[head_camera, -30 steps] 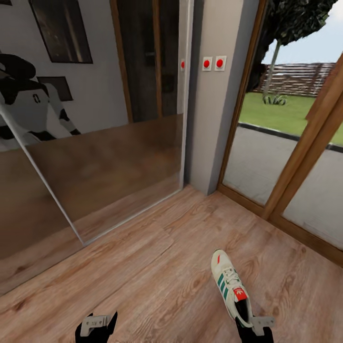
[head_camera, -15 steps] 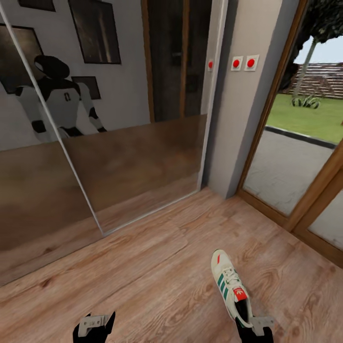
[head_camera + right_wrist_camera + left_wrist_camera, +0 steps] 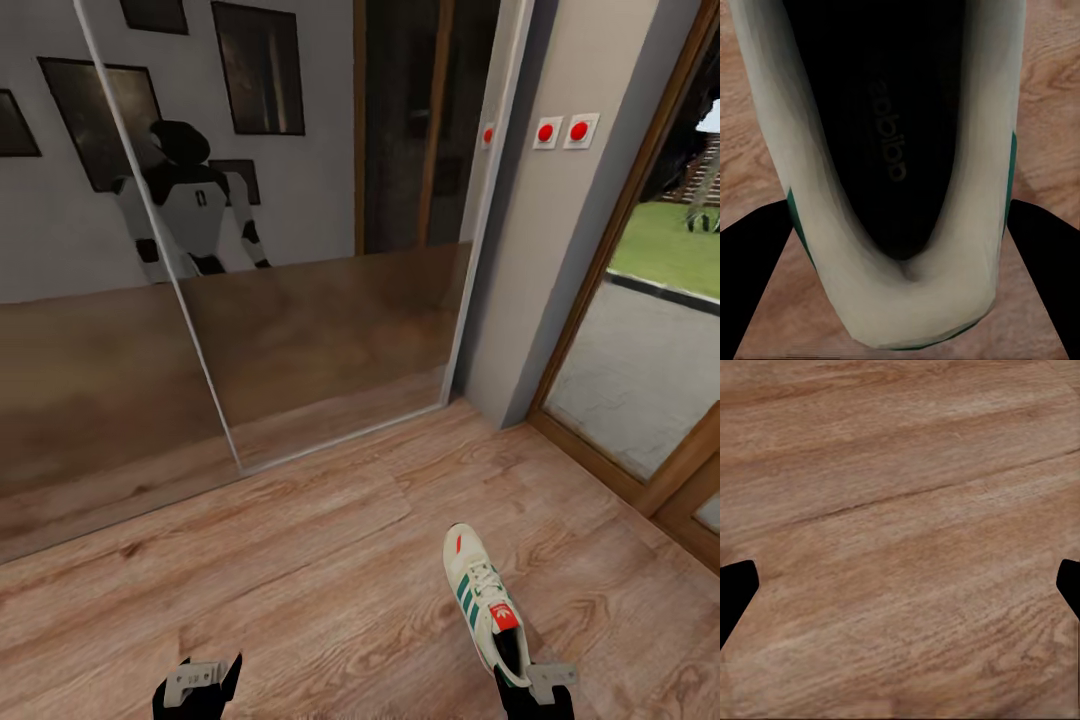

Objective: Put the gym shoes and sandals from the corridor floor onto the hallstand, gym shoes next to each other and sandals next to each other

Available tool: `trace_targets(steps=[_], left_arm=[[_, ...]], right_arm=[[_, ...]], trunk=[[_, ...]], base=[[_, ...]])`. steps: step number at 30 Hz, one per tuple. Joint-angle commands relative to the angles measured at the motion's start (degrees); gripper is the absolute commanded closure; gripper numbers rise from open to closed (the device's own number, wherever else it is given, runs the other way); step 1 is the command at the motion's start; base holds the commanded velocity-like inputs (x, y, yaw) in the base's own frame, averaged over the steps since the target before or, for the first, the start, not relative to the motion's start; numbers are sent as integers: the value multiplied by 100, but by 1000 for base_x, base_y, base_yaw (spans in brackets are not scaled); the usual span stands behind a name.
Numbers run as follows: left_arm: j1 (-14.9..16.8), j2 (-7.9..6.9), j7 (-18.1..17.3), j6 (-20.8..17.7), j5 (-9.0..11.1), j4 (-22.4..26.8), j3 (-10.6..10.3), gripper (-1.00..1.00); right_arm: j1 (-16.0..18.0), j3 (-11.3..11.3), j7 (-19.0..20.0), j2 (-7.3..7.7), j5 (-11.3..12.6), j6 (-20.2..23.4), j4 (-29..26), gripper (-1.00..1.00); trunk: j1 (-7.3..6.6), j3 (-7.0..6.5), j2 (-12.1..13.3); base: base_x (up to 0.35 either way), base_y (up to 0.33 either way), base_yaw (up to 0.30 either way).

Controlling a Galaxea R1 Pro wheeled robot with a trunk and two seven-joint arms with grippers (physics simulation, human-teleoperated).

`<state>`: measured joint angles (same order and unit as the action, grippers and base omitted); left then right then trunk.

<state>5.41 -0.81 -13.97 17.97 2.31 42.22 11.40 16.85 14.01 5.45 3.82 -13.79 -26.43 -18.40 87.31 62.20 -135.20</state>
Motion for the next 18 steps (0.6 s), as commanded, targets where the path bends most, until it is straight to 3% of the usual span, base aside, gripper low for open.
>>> trace_targets(steps=[1,9,18], left_arm=[[4,3,-53,4,24,-3,21,-100],[4,2,-53,4,24,-3,23,-100],[4,2,-54,4,24,-3,24,-100]], right_arm=[[5,49,52,-2,-22,-20,3,100],[0,49,52,-4,-22,-20,3,100],[-6,49,53,-3,-26,-20,3,100]], trunk=[[-3,4,-2],[-3,4,-2],[-3,4,-2]], base=[[-226,-197,278],[-241,-168,278],[-46,-31,278]])
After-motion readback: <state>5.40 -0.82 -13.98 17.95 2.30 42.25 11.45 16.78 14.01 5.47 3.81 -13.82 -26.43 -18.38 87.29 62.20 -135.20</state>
